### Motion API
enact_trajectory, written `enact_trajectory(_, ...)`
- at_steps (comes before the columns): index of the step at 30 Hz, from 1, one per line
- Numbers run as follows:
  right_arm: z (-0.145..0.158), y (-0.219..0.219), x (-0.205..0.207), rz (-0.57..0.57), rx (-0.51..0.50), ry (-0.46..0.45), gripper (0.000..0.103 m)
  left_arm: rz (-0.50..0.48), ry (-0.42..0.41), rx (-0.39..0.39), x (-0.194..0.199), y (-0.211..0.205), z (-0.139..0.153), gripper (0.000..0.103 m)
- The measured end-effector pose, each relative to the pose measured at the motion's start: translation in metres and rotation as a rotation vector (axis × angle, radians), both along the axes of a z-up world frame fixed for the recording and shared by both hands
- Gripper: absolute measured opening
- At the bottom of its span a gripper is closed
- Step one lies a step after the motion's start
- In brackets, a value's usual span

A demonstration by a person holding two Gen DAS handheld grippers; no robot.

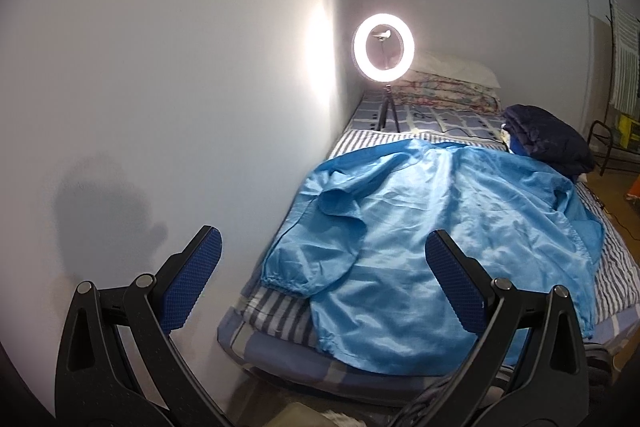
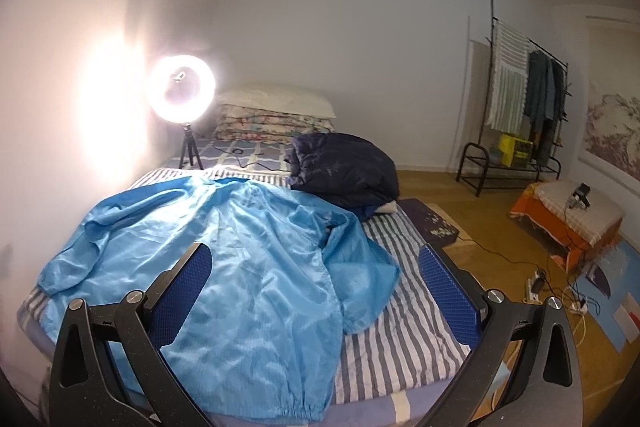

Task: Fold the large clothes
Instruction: 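Move the right tool to the jacket's cuff and close on it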

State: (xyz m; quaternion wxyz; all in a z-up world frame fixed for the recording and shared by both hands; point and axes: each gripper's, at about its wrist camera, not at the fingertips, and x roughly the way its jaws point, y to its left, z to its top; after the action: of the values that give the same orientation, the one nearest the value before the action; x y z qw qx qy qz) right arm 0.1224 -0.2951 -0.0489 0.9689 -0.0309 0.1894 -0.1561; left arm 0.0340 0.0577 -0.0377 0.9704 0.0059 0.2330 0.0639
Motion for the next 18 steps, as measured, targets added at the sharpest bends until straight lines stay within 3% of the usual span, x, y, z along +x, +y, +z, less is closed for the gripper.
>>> enact_trajectory(3, -0.001, -0.007, 0.015, -0.018, -0.068, -0.031, 0.103, 0.025, 0.000, 0.018, 0.010, 0.015, -0.011, 0.103)
enact_trajectory(7, -0.007, -0.026, 0.042, -0.055, -0.139, -0.013, 0.103, 0.044, 0.034, 0.035, 0.022, 0.035, -0.029, 0.094)
enact_trajectory(11, -0.013, -0.049, 0.064, -0.089, -0.148, 0.007, 0.103, 0.036, 0.106, -0.010, 0.034, 0.054, -0.055, 0.082)
enact_trajectory(18, -0.024, -0.060, 0.117, -0.091, -0.226, 0.042, 0.103, 0.016, 0.205, -0.101, 0.045, 0.070, -0.096, 0.074)
